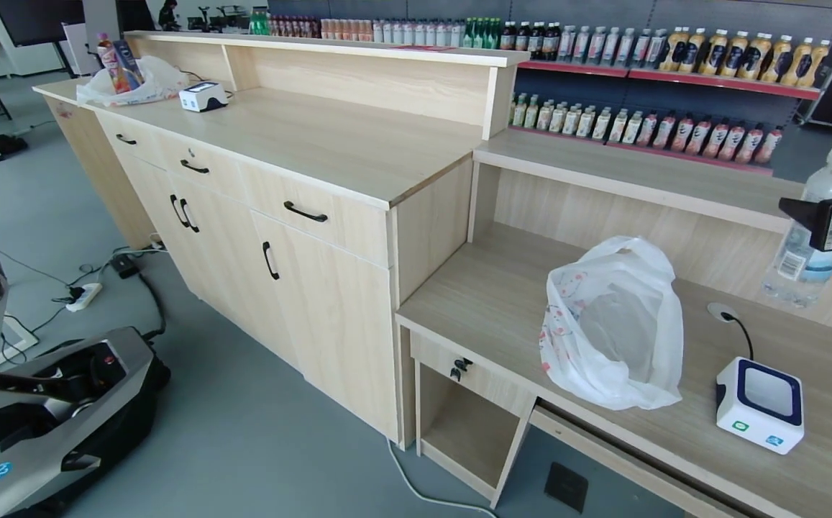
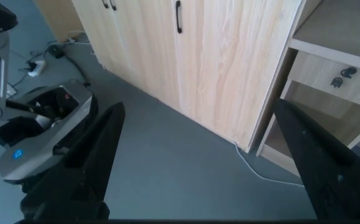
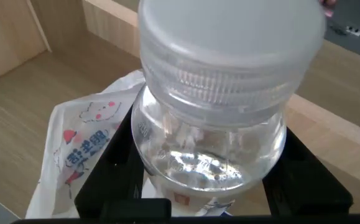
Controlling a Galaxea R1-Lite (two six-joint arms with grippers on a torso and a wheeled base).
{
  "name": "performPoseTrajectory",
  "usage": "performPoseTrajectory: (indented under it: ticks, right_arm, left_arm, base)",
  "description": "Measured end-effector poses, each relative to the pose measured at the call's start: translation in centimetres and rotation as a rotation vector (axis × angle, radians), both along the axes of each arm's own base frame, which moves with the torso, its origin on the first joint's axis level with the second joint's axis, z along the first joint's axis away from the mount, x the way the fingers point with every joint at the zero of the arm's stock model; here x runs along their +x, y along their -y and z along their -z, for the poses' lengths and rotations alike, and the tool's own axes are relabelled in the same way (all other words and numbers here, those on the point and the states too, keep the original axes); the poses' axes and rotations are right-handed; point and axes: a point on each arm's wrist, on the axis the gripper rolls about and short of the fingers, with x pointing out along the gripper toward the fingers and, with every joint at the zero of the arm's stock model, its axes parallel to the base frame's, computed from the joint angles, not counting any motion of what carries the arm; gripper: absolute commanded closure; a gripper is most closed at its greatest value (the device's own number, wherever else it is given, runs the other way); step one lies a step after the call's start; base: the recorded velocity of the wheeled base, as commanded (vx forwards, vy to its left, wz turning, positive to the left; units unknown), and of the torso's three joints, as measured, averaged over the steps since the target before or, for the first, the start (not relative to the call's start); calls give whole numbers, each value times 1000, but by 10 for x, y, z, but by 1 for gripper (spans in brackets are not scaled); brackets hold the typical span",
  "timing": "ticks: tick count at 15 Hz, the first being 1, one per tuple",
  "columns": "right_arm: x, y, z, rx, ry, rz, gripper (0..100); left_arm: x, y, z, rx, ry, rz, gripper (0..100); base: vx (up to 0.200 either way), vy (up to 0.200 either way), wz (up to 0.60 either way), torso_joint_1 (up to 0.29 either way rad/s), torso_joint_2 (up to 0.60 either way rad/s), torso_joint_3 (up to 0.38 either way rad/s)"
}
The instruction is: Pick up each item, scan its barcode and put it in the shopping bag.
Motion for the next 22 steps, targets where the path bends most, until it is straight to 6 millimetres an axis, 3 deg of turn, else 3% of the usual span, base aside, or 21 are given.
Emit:
performPoseTrajectory:
  ticks: [3, 9, 13, 16, 22]
  right_arm:
    - [27, -5, 14, 93, 7, -30, 100]
    - [105, -15, 80, 140, 46, -111, 100]
    - [145, -18, 112, 138, 45, -157, 100]
    - [169, -17, 131, 124, 79, -165, 100]
    - [197, -16, 172, 120, 86, -176, 100]
  left_arm:
    - [0, 0, 0, 0, 0, -1, 0]
    - [0, 0, 0, 0, 0, -1, 0]
    - [0, 0, 0, 0, 0, -1, 0]
    - [0, 0, 0, 0, 0, -1, 0]
    - [0, 0, 0, 0, 0, -1, 0]
  base:
    - [0, 0, 0, 0, 0, 0]
    - [0, 0, 0, 0, 0, 0]
    - [0, 0, 0, 0, 0, 0]
    - [0, 0, 0, 0, 0, 0]
    - [0, 0, 0, 0, 0, 0]
